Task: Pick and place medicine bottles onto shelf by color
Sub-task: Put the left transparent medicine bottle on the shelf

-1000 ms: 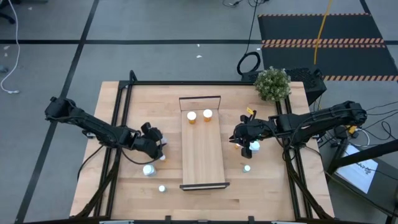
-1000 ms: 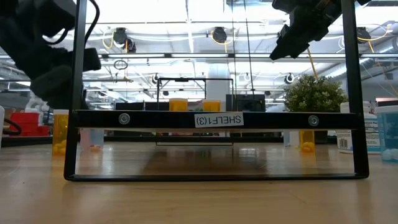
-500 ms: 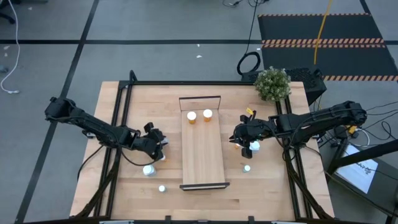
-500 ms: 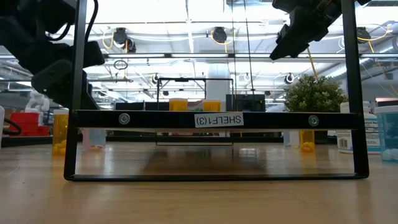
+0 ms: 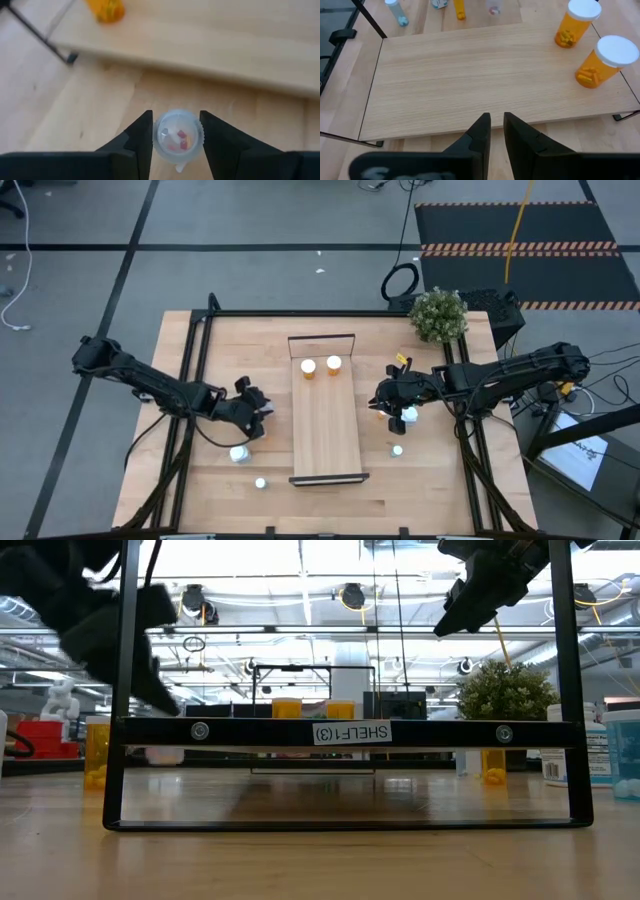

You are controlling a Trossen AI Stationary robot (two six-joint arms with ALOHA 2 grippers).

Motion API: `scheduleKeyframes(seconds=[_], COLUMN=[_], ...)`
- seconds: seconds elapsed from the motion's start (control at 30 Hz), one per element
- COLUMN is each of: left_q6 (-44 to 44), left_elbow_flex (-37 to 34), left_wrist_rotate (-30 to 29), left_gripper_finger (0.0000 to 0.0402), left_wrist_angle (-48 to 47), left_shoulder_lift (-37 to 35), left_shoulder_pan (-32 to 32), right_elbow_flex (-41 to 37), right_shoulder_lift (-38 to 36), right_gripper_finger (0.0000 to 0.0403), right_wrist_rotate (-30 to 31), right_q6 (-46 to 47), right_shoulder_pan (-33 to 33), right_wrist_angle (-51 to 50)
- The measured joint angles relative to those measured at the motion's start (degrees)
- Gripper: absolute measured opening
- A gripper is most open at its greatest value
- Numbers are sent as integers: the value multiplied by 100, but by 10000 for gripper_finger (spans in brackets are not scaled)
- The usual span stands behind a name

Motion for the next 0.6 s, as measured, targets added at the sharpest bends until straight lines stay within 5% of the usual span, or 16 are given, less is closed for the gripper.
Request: scheduleKeyframes(seconds=[0.33, 0.6], left_q6=[829, 1789], left_elbow_flex=[1167, 2005], left_wrist_rotate=[24, 795], left_gripper_finger=[152, 150], left_wrist_angle=[-288, -343], left_shoulder_lift=[0, 0], left_shoulder_pan=[188, 610], right_elbow_flex=[0, 2], right_shoulder_lift=[0, 0], right_gripper_finger=[45, 45], right_wrist_rotate=[0, -1], right_q6=[0, -41], right_shoulder_pan=[-1, -1], right_wrist_angle=[0, 0])
